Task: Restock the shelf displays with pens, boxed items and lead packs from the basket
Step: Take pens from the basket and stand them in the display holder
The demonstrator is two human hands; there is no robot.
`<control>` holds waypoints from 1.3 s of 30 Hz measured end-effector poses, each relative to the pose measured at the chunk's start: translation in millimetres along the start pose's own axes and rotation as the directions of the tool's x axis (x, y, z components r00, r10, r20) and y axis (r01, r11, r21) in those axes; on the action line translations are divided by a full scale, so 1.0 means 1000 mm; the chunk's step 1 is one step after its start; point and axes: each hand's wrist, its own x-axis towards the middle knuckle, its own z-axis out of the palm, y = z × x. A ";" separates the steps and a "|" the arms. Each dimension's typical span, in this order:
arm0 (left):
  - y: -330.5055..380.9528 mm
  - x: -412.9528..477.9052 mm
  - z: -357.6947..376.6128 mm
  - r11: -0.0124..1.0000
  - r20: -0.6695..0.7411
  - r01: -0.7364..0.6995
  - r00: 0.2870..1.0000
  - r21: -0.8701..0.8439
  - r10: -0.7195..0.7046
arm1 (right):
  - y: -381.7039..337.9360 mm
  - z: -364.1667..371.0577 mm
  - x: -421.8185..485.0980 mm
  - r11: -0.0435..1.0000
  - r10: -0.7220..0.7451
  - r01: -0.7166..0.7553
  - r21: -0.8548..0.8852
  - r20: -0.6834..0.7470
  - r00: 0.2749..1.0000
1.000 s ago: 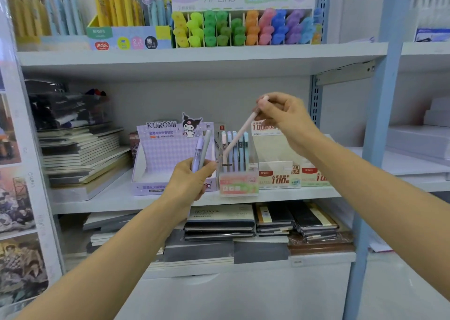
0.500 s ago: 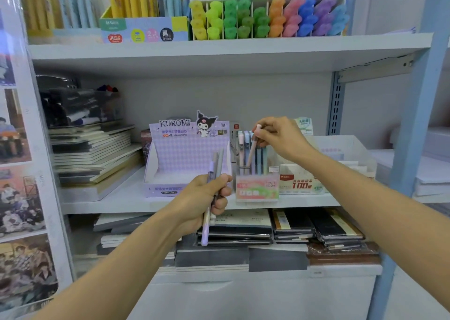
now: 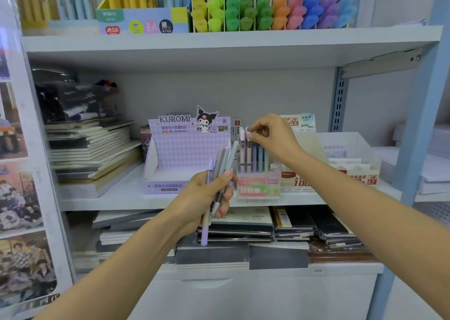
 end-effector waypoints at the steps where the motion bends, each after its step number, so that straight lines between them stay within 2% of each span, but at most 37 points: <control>1: 0.001 -0.001 0.000 1.000 0.004 -0.005 1.000 0.004 0.005 | -0.002 -0.003 -0.001 1.000 0.004 -0.004 0.019 -0.025 1.000; 3: 0.002 -0.003 0.000 1.000 0.000 -0.013 1.000 0.018 0.013 | -0.010 -0.011 -0.008 0.973 0.062 -0.056 0.225 -0.019 0.998; 5: 0.003 -0.003 0.003 0.999 -0.006 -0.020 1.000 0.034 0.020 | -0.021 -0.021 -0.017 0.836 0.114 -0.201 0.511 0.196 0.974; 7: 0.004 -0.003 0.008 0.999 0.000 -0.019 1.000 0.045 0.019 | -0.028 -0.027 -0.028 0.756 0.046 -0.299 0.582 0.409 0.911; 8: 0.005 -0.004 0.010 0.999 0.009 -0.010 1.000 0.045 0.010 | -0.029 -0.028 -0.032 0.747 0.004 -0.304 0.591 0.454 0.891; 11: 0.010 -0.007 0.012 0.999 0.027 0.030 0.999 0.021 -0.031 | -0.029 -0.037 -0.036 0.690 0.023 -0.297 0.660 0.390 0.921; 15: 0.016 -0.013 0.004 1.000 -0.121 0.021 0.992 0.013 -0.020 | -0.017 -0.058 -0.038 0.571 0.149 -0.283 0.771 0.241 0.959; 18: 0.021 -0.015 0.000 1.000 -0.279 -0.007 0.960 0.011 0.010 | -0.013 -0.065 -0.049 0.621 0.112 -0.333 0.709 0.340 0.934; 20: 0.025 -0.016 0.000 0.999 -0.395 -0.047 0.918 0.004 0.045 | -0.011 -0.065 -0.059 0.696 0.082 -0.381 0.609 0.459 0.885; 22: 0.028 -0.017 0.003 0.994 -0.467 -0.113 0.879 0.000 0.100 | -0.010 -0.061 -0.069 0.728 0.026 -0.406 0.553 0.569 0.822; 26: 0.029 -0.020 0.013 0.981 -0.510 -0.195 0.842 0.018 0.177 | -0.015 -0.047 -0.086 0.695 -0.109 -0.428 0.578 0.673 0.731; 30: 0.032 -0.023 0.020 0.981 -0.455 -0.192 0.870 0.035 0.187 | -0.023 -0.044 -0.091 0.738 -0.178 -0.402 0.542 0.731 0.659; 32: 0.034 -0.024 0.022 0.980 -0.428 -0.186 0.881 0.072 0.198 | -0.028 -0.044 -0.089 0.786 -0.162 -0.319 0.530 0.674 0.720; 35: 0.034 -0.025 0.028 0.970 -0.393 -0.167 0.892 0.177 0.225 | -0.039 -0.043 -0.079 0.761 -0.084 -0.233 0.605 0.448 0.890; 37: 0.032 -0.024 0.033 0.953 -0.369 -0.158 0.895 0.259 0.248 | -0.046 -0.044 -0.071 0.721 -0.073 -0.204 0.663 0.366 0.928; 39: 0.030 -0.023 0.037 0.944 -0.352 -0.163 0.899 0.288 0.263 | -0.050 -0.043 -0.068 0.724 -0.105 -0.172 0.668 0.353 0.930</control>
